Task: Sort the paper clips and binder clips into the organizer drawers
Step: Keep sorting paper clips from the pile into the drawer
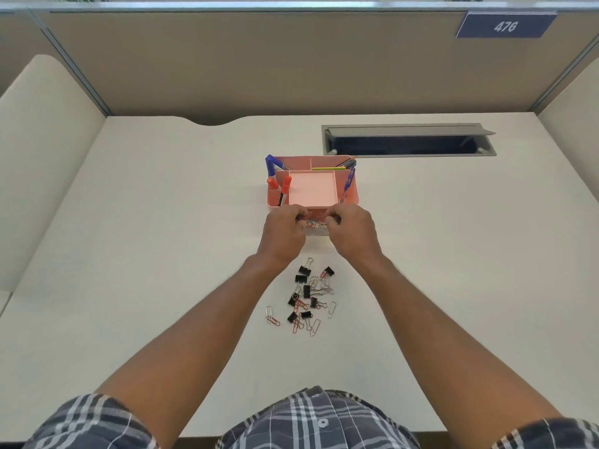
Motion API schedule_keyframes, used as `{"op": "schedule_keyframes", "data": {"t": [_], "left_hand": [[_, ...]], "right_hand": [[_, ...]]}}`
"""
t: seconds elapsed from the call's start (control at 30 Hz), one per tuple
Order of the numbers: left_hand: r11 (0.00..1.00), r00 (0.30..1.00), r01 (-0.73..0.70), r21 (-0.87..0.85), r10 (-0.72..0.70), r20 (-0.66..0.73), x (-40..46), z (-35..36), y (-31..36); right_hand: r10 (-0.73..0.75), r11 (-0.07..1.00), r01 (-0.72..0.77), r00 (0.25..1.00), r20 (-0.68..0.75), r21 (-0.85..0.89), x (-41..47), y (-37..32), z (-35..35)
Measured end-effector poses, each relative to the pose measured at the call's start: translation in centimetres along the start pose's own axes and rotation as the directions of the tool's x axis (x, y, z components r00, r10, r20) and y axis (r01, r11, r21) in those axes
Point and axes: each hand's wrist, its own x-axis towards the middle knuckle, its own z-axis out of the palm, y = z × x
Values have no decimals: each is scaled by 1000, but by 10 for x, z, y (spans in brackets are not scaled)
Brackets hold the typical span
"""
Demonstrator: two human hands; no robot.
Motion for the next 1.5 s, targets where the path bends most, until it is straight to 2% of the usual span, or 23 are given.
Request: {"op": "schedule_keyframes", "data": {"t": [0.13, 0.23, 0.3, 0.37, 0.43, 0.53, 0.63, 0.97, 1.13, 1.23, 1.5], "left_hand": [[999, 999, -42, -8, 42, -3, 1, 1, 0], [989, 989, -134, -58, 130, -72, -7, -3, -4], [980, 977, -182, -79, 170, -132, -17, -5, -10], [976, 971, -206, -77, 194, -141, -33, -4, -18], [979, 977, -202, -37, 198, -75, -51, 2, -30], [986, 985, -140, 90, 130, 114, -75, 15, -49], [984, 977, -76, 160, 42, 207, -88, 23, -59], [963, 988, -17, 267, -25, 153, -87, 19, -68], [959, 990, -96, 268, 64, 126, -90, 20, -65], [945, 985, -134, 300, 93, 144, -86, 25, -59], [860, 965, -123, 496, -12, 260, -77, 44, -47]], "right_hand": [[-39, 999, 39, 999, 5, -1, 6, -2, 1], [-54, 995, 56, 998, -25, 88, -4, 1, -1], [-35, 989, 39, 999, -34, 140, -16, 7, -1], [-3, 993, 2, 1000, 12, 121, -32, 17, 2], [34, 999, -35, 992, 120, 8, -48, 29, 8], [103, 984, -57, 956, 275, -171, -71, 45, 23], [137, 965, -53, 937, 323, -258, -91, 51, 37], [52, 968, 28, 950, 307, -249, -103, 48, 55], [90, 966, 0, 937, 338, -258, -98, 48, 50], [107, 962, -9, 933, 344, -274, -96, 47, 48], [123, 952, -6, 924, 362, -307, -94, 47, 47]]}}
